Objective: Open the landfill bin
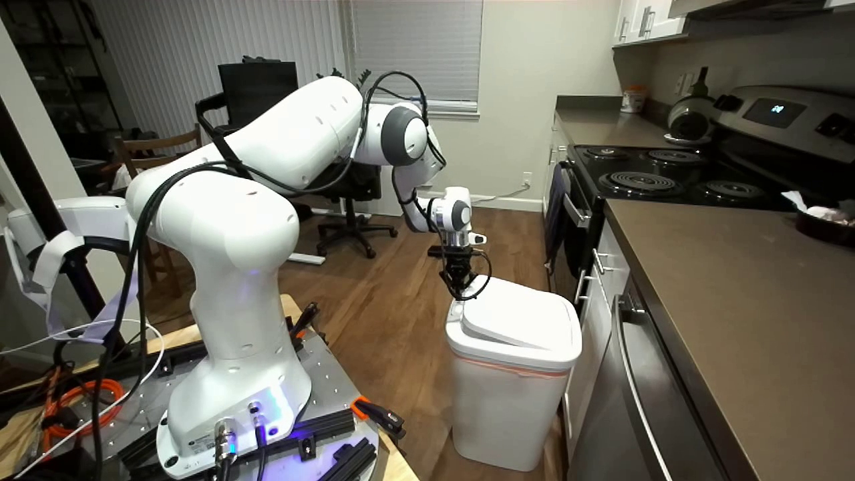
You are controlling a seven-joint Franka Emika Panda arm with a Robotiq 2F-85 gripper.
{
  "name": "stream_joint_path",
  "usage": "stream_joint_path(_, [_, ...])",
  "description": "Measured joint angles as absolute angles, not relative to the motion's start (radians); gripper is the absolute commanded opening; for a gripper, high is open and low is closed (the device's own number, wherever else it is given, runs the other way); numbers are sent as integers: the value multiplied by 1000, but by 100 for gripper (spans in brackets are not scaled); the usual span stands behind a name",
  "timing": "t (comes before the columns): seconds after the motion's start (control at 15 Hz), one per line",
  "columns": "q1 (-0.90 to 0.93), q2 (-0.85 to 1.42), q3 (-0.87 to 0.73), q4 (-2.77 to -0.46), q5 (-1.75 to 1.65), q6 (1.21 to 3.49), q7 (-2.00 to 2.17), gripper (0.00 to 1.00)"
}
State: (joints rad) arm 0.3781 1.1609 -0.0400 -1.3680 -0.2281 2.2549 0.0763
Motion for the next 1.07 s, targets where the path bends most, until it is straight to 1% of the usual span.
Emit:
stream_joint_path(0.2, [442,1121,-78,-1374,-287,2210,148,2])
stream_joint_path(0.47, [505,992,-80,-1404,-323,2004,179,3])
stream_joint_path(0.53, [514,947,-72,-1421,-324,1949,179,13])
stream_joint_path(0.6, [517,900,-59,-1440,-324,1896,179,29])
stream_joint_path(0.87, [504,721,7,-1512,-323,1686,177,54])
stream_joint_path(1.07, [473,613,55,-1565,-321,1591,175,73])
